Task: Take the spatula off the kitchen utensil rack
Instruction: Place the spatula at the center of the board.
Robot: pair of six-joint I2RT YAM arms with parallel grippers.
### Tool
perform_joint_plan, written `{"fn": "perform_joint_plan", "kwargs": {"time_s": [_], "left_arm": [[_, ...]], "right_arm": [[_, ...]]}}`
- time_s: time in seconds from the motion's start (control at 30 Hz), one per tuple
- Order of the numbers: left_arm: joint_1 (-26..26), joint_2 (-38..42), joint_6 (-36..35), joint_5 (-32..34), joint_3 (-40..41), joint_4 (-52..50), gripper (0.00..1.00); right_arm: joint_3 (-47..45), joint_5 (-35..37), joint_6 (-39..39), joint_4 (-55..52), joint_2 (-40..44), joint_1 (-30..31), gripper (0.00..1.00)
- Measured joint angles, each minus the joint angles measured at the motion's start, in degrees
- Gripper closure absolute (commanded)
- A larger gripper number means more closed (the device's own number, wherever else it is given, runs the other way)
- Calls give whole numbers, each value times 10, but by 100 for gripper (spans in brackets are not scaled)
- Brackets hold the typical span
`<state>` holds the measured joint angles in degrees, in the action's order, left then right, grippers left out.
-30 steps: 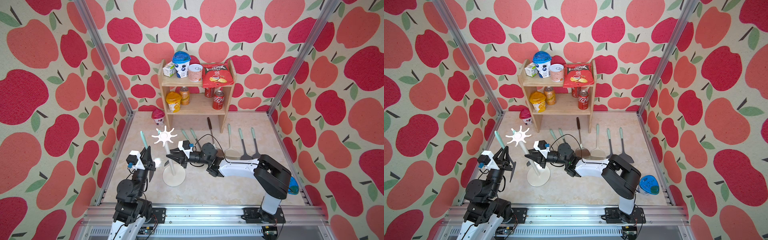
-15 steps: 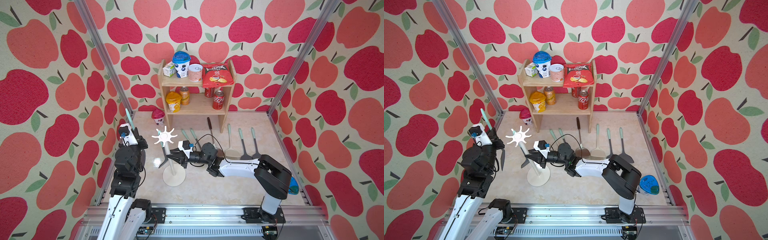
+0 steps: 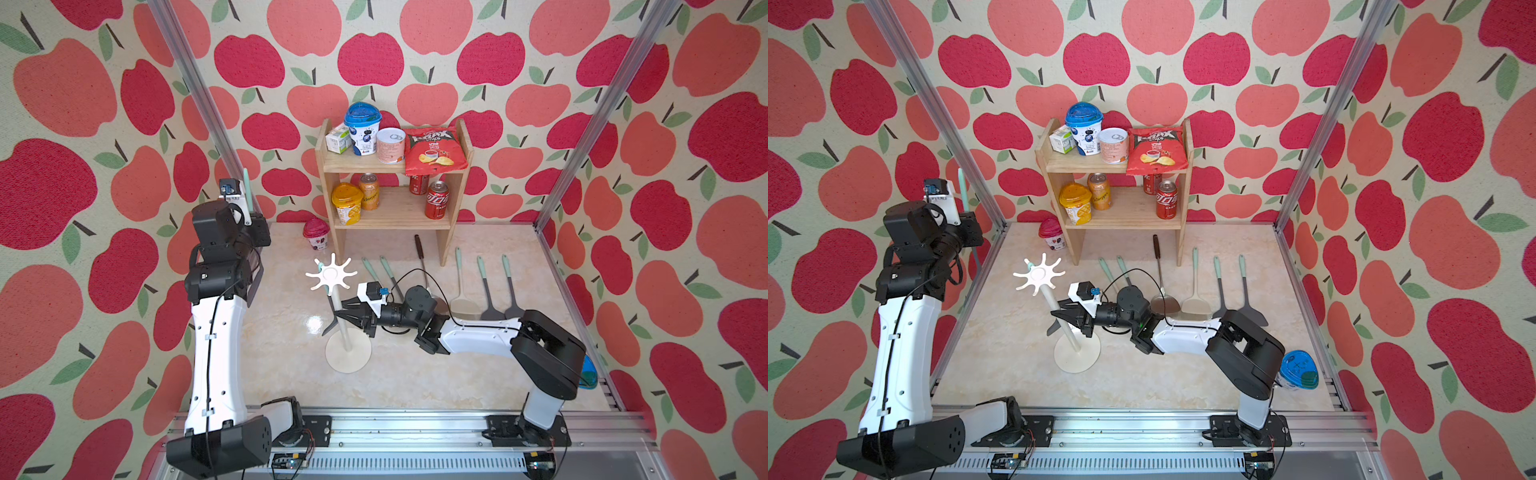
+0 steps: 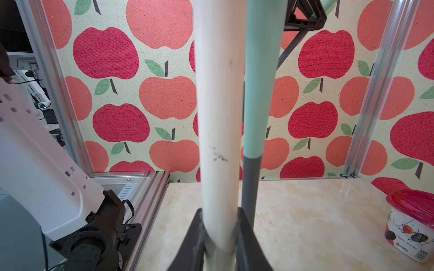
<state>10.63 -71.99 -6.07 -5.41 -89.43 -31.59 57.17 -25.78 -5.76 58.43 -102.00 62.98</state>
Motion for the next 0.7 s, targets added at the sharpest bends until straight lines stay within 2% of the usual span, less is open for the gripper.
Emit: {"fn": "perform_joint_plan", "kwargs": {"time_s": [0.13, 0.37, 0.7], "left_arm": [[0, -76, -36, 3, -75, -75, 100], [0, -181, -74, 19, -157, -158, 100], [-3, -262, -130, 3, -163, -175, 100]], "right_arm": [[-3, 0, 0, 0, 3, -1, 96], [-5, -2, 0, 0, 4, -1, 96], [-5, -2, 0, 1, 4, -1, 96]]}}
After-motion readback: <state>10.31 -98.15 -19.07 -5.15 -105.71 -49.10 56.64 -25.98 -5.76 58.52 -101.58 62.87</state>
